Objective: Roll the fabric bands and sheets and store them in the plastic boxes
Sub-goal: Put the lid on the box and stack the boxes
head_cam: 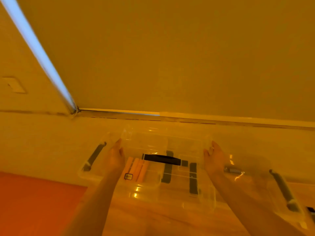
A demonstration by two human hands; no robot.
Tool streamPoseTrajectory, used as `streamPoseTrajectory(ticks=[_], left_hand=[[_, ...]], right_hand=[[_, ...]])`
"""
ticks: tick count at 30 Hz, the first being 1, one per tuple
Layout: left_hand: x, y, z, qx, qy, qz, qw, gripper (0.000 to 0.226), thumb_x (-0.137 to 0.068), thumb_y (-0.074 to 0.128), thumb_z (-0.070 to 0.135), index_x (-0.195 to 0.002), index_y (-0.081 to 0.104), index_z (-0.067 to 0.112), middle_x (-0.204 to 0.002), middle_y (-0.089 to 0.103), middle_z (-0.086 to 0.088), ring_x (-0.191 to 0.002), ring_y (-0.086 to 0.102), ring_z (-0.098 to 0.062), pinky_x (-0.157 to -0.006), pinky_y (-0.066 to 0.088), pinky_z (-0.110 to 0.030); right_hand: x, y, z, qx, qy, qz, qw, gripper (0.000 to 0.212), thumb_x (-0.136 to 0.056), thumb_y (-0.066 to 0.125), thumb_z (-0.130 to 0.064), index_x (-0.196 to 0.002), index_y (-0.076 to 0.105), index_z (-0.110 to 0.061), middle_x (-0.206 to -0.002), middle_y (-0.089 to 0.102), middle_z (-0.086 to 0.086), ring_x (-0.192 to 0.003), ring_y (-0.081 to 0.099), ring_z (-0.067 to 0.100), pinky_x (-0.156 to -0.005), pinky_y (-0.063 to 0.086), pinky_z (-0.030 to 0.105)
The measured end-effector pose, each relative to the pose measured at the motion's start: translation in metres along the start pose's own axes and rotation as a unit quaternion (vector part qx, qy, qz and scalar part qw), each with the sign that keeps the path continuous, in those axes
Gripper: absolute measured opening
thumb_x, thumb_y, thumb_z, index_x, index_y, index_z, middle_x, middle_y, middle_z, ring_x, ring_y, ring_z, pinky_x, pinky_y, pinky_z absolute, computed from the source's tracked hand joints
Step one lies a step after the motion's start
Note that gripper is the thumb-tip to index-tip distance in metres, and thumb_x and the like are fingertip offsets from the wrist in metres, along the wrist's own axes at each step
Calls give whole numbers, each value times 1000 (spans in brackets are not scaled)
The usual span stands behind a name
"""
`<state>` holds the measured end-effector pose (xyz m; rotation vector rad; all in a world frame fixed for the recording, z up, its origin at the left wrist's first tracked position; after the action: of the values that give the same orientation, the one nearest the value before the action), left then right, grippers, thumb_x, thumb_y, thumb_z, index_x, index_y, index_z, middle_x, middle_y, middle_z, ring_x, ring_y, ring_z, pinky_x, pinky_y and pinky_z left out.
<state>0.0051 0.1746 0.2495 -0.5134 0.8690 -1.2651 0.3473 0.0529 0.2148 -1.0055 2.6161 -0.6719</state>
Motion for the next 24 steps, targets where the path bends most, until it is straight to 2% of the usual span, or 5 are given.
streamPoseTrajectory(ticks=[2, 7, 13, 18, 24], left_hand=[[-5, -2, -12, -21, -11, -4, 1000, 24, -98, 46, 18, -119, 57, 21, -73, 56, 1, -62, 53, -16, -55, 41, -27], [-13, -7, -34, -21, -32, -28, 999, 30, -98, 44, 15, -128, 52, 13, -77, 55, -3, -64, 53, -15, -56, 41, -24], [-33, -15, -71, -1, -39, -48, 998, 39, -99, 44, 15, -137, 45, 19, -79, 59, -5, -62, 54, -17, -51, 41, -24], [-64, -28, -107, -6, -15, -50, 999, 32, -101, 41, 27, -131, 51, 20, -70, 55, 3, -56, 51, -10, -50, 40, -22], [-100, -36, -146, -21, -6, -78, 997, 38, -100, 42, 23, -138, 45, 17, -77, 54, 1, -61, 49, -10, -51, 37, -20]], right_hand=[[1, 12, -6, 7, -5, -6, 1000, 43, -95, 53, -6, -137, 43, -4, -126, 55, 18, -108, 57, 29, -84, 48, 30], [10, 35, -17, 15, 2, -29, 999, 49, -95, 51, -5, -142, 37, -4, -137, 48, 18, -118, 53, 31, -96, 48, 37], [21, 70, -33, 36, 7, -18, 999, 40, -93, 50, -2, -133, 48, -3, -119, 58, 17, -88, 57, 21, -63, 44, 19], [27, 110, -51, 51, 12, -30, 998, 31, -93, 53, -4, -123, 52, -1, -108, 61, 17, -92, 61, 27, -72, 53, 31], [31, 155, -71, 67, 17, -35, 997, 43, -92, 52, -2, -135, 45, -3, -124, 56, 17, -108, 58, 33, -88, 51, 39]])
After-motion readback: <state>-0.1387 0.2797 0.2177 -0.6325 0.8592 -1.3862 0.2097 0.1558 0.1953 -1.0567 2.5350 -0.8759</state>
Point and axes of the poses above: each hand's wrist, its own x-axis away from the middle knuckle, its own y-axis out of the palm, z = x × y, the point moved 4 cm from there along -x, towards the middle knuckle
